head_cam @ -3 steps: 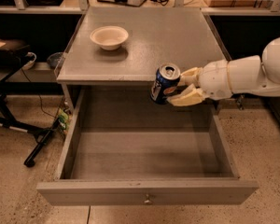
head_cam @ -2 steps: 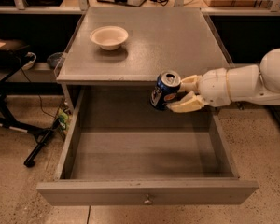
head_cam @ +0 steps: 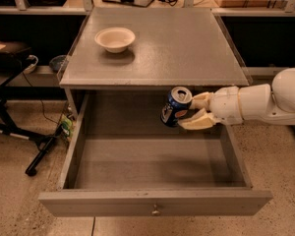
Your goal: Place pepsi can into top drawer
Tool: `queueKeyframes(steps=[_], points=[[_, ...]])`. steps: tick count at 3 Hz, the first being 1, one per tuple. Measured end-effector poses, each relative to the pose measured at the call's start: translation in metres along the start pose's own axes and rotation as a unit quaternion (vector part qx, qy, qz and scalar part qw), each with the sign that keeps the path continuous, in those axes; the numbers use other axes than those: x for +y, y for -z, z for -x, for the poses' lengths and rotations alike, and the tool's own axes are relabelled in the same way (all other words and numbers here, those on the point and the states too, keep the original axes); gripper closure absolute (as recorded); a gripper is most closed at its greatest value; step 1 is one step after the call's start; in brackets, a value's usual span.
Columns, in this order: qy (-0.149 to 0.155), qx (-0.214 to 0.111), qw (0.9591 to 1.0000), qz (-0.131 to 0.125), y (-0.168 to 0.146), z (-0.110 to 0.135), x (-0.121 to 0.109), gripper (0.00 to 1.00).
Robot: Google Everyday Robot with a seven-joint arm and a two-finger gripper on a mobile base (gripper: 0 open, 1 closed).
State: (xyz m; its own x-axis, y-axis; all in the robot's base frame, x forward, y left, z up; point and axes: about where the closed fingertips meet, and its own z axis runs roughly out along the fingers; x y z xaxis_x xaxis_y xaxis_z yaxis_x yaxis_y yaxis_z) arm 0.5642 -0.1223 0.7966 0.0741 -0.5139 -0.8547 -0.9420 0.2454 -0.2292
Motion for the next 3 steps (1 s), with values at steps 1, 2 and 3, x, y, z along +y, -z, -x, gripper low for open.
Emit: queueKeyframes(steps=[1, 2, 3], points=[[-0.012, 0.019, 0.9997, 0.001, -0.006, -0.019, 0.007, 1.00], [-0.023, 0.037, 0.9990, 0.005, -0.011, -0.034, 0.013, 1.00], [-0.031, 0.055, 0.9980, 0.009, -0.017, -0.047, 0.021, 1.00]])
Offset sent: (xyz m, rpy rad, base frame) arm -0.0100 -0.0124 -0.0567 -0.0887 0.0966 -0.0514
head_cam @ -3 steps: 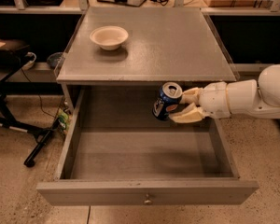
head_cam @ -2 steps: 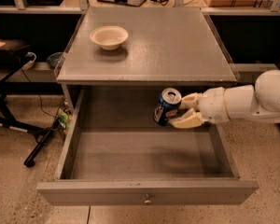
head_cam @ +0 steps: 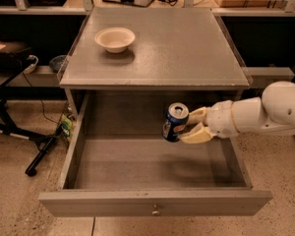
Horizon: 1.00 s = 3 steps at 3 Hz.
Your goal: Place pepsi can into top drawer
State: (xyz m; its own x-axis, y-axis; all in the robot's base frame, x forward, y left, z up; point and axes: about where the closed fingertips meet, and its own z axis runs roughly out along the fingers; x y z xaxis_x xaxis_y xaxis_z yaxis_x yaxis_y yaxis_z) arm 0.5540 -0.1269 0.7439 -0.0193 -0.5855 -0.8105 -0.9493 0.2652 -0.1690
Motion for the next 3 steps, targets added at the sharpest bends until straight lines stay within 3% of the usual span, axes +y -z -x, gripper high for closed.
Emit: queueKeyframes(steps=[3], points=[[-0.016, 0.050, 0.9985, 0.016, -0.018, -0.025, 0.021, 1.00]])
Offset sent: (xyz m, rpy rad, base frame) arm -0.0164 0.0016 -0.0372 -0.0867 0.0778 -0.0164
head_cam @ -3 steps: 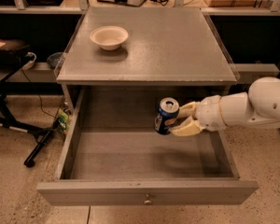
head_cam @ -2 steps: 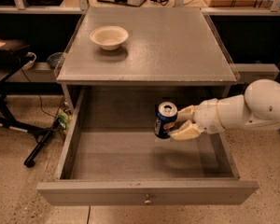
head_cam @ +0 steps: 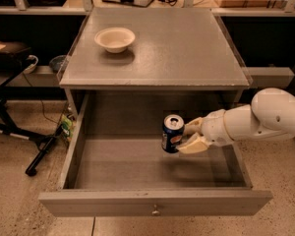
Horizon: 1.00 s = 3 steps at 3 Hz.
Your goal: Place pepsi can into top drawer
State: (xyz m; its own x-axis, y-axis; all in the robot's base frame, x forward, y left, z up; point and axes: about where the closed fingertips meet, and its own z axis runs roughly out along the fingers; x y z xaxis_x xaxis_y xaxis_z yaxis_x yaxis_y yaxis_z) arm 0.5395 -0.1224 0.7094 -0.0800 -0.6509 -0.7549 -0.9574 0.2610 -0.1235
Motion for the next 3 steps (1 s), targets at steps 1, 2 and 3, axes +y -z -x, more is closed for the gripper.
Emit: queueKeyframes(steps=[1, 2, 3], points=[[-0.003, 0.021, 0.9997, -0.009, -0.003, -0.009, 0.002, 1.00], [-0.005, 0.035, 0.9992, -0.021, -0.005, -0.016, 0.001, 1.00], [-0.011, 0.044, 0.9986, -0.025, -0.008, -0.025, 0.000, 1.00]])
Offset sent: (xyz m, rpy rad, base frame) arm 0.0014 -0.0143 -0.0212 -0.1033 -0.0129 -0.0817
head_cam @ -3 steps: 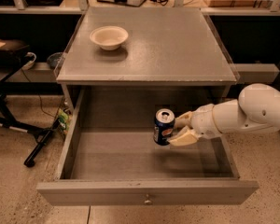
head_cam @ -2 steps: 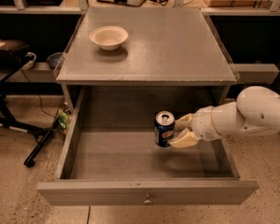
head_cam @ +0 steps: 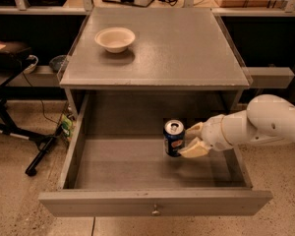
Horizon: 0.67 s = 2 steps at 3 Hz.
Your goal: Place pepsi can into top drawer
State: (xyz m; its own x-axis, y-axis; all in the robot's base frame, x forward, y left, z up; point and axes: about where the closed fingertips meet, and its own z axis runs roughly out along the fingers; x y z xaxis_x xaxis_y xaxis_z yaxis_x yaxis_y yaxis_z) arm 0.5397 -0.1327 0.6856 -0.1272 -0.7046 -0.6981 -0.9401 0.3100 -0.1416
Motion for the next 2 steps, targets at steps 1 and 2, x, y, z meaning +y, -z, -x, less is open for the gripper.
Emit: queueKeyframes(steps=[1, 2], points=[[-0.006, 0.004, 1.0000, 0.004, -0.005, -0.008, -0.001, 1.00], [-0.018, 0.008, 0.9998, 0.009, -0.008, -0.018, -0.001, 1.00]])
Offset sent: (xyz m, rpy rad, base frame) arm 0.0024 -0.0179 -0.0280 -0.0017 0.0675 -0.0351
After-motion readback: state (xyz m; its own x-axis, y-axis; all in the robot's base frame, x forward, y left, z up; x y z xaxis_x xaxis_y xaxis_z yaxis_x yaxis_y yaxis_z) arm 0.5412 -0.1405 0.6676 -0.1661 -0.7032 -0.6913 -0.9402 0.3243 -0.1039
